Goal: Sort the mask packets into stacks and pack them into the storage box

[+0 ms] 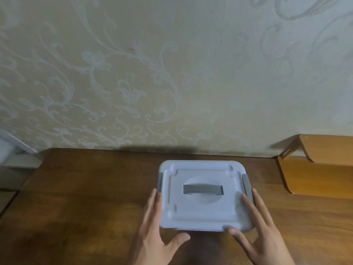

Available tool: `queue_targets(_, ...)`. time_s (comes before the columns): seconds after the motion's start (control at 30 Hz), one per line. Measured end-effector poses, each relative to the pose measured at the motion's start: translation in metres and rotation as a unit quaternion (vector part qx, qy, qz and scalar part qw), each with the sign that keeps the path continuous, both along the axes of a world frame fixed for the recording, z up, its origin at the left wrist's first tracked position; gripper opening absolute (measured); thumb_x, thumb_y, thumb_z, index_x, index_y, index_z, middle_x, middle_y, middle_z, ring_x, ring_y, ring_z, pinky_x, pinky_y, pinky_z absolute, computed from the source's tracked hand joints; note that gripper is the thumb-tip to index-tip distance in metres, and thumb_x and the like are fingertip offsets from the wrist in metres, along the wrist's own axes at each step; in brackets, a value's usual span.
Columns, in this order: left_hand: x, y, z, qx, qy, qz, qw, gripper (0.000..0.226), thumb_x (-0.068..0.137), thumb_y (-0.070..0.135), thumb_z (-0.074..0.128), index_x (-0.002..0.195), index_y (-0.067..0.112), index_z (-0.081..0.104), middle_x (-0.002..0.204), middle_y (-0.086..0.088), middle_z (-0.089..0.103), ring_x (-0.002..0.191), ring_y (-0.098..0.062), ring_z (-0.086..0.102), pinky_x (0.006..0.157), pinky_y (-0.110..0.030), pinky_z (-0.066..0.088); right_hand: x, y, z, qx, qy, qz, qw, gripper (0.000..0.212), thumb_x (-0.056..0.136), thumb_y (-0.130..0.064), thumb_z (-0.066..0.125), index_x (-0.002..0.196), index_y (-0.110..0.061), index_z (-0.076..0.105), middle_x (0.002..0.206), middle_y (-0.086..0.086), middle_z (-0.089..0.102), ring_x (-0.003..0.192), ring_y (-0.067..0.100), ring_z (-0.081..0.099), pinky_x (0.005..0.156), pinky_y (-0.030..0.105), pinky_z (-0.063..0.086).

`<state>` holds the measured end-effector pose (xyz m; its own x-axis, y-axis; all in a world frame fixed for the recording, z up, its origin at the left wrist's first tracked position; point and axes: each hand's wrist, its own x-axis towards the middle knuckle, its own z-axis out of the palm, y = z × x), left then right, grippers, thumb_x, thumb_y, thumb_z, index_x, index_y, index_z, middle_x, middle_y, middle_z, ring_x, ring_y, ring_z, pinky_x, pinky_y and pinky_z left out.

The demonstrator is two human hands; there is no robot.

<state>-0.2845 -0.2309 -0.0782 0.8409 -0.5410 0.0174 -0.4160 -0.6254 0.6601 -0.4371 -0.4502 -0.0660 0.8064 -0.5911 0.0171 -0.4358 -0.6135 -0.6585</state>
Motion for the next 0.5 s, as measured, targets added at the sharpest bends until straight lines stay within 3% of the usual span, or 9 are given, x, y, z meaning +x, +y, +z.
queue_targets(0.07, 0.004, 0.000, -0.005, -0.007, -0.017, 0.006, 1.000, 0.111, 0.061, 0.079, 0.061, 0.153, 0.042, 0.011, 0.158, 0.030, 0.006, 0.140, 0.003, 0.020, 0.105, -0.018, 0.029, 0.002, -0.002, -0.007, -0.005, -0.010, -0.008, 1.000, 0.087, 0.064, -0.088, 0.047, 0.141, -0.057, 0.022, 0.158, -0.008, 0.019, 0.124, 0.011, 0.043, 0.089, 0.046, 0.050)
queue_targets(0.13, 0.011, -0.008, -0.001, -0.020, -0.014, 0.016, 1.000, 0.109, 0.065, 0.054, 0.079, 0.150, 0.039, 0.011, 0.156, 0.030, 0.003, 0.140, 0.007, 0.016, 0.105, -0.008, 0.022, 0.014, -0.003, -0.004, 0.028, -0.023, -0.007, 0.999, 0.081, 0.069, -0.080, 0.055, 0.141, -0.057, 0.026, 0.160, -0.012, 0.012, 0.132, 0.013, 0.038, 0.096, 0.044, 0.047)
queue_targets(0.2, 0.020, -0.018, 0.005, -0.026, -0.003, 0.024, 0.999, 0.108, 0.071, 0.038, 0.082, 0.145, 0.041, 0.004, 0.155, 0.027, -0.002, 0.142, 0.004, 0.010, 0.110, -0.015, 0.020, 0.027, -0.007, 0.000, 0.073, -0.009, -0.011, 0.997, 0.084, 0.066, -0.070, 0.061, 0.139, -0.054, 0.023, 0.160, -0.017, 0.001, 0.137, 0.014, 0.035, 0.101, 0.039, 0.046)
queue_targets(0.33, 0.039, -0.034, 0.015, 0.003, 0.018, 0.042, 0.999, 0.102, 0.082, 0.036, 0.073, 0.151, 0.032, -0.002, 0.154, 0.020, -0.007, 0.147, -0.007, 0.007, 0.117, -0.030, 0.019, 0.049, -0.013, 0.009, 0.105, 0.030, -0.022, 0.994, 0.090, 0.069, -0.064, 0.065, 0.146, -0.046, 0.021, 0.159, -0.021, -0.008, 0.143, 0.015, 0.024, 0.109, 0.037, 0.038)
queue_targets(0.4, 0.041, -0.035, 0.015, 0.027, 0.028, 0.031, 0.999, 0.102, 0.084, 0.040, 0.071, 0.154, 0.027, -0.001, 0.155, 0.018, -0.008, 0.149, -0.011, 0.006, 0.119, -0.032, 0.016, 0.051, -0.014, 0.014, 0.102, 0.046, -0.025, 0.993, 0.091, 0.070, -0.067, 0.063, 0.147, -0.046, 0.019, 0.158, -0.022, -0.010, 0.142, 0.015, 0.029, 0.108, 0.037, 0.040)
queue_targets(0.5, 0.033, -0.031, 0.016, 0.004, 0.035, 0.053, 0.998, 0.109, 0.081, 0.043, 0.073, 0.149, 0.029, -0.010, 0.161, 0.006, -0.011, 0.150, -0.015, 0.001, 0.119, -0.031, 0.014, 0.044, -0.019, 0.026, 0.066, 0.117, 0.025, 0.991, 0.090, 0.075, -0.072, 0.054, 0.145, -0.052, 0.001, 0.158, -0.019, -0.017, 0.140, 0.016, 0.033, 0.101, 0.034, 0.047)
